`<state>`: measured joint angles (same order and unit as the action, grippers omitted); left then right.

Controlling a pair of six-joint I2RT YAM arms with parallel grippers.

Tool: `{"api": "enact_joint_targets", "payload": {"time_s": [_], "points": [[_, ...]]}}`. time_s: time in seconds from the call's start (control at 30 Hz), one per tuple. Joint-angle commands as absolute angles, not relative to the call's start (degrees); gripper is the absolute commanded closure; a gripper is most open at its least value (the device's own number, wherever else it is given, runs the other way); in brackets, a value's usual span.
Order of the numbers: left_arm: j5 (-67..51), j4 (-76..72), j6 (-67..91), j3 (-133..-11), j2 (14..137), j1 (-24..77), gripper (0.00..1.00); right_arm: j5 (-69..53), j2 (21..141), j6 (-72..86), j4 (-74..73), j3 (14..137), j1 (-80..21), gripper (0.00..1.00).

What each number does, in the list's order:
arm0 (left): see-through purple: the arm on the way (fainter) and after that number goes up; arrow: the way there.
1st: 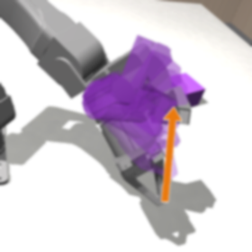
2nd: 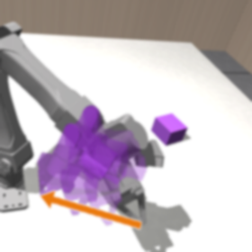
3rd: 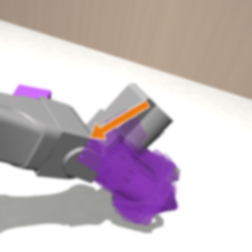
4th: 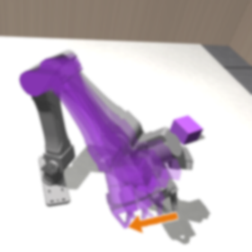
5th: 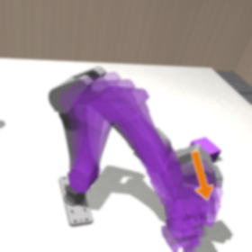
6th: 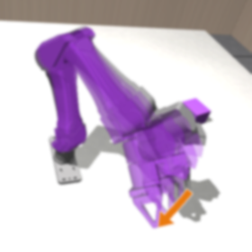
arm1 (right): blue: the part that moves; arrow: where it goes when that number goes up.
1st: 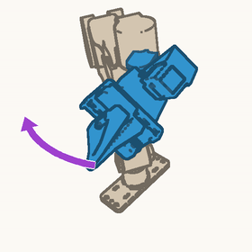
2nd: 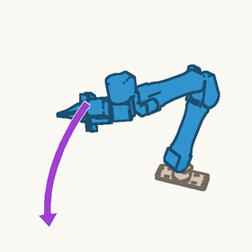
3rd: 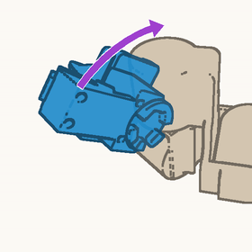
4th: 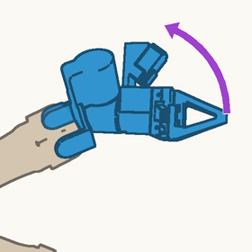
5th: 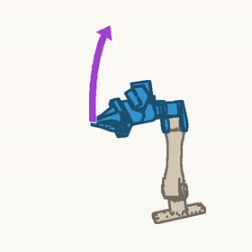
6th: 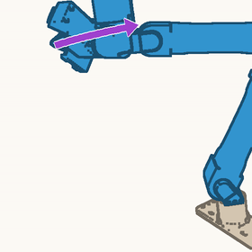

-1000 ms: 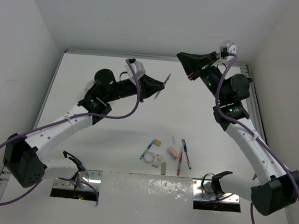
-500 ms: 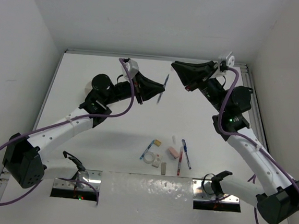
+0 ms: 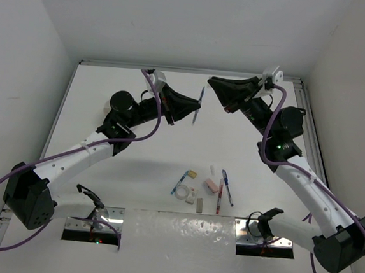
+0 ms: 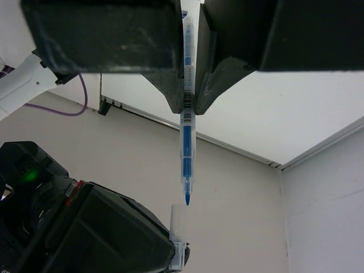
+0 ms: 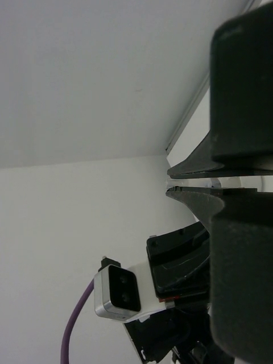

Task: Sort the stationery into containers
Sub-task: Close the pen cap on the pen.

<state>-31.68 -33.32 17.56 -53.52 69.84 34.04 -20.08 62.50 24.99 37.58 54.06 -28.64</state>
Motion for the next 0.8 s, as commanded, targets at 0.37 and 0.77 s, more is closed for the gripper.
{"api": "enact_joint_targets", "payload": {"time_s": [0.37,0.77], "points": [[-31.1,-34.7,18.4,-52.2,69.4,33.5,1.0,-20.7,64.8,26.5,44.4,54.4,-29.4,1.0],[-30.9,-35.3,18.6,-52.4,69.7,33.6,1.0,-20.5,66.4,28.6,47.1,53.7,-29.3,1.0]]}}
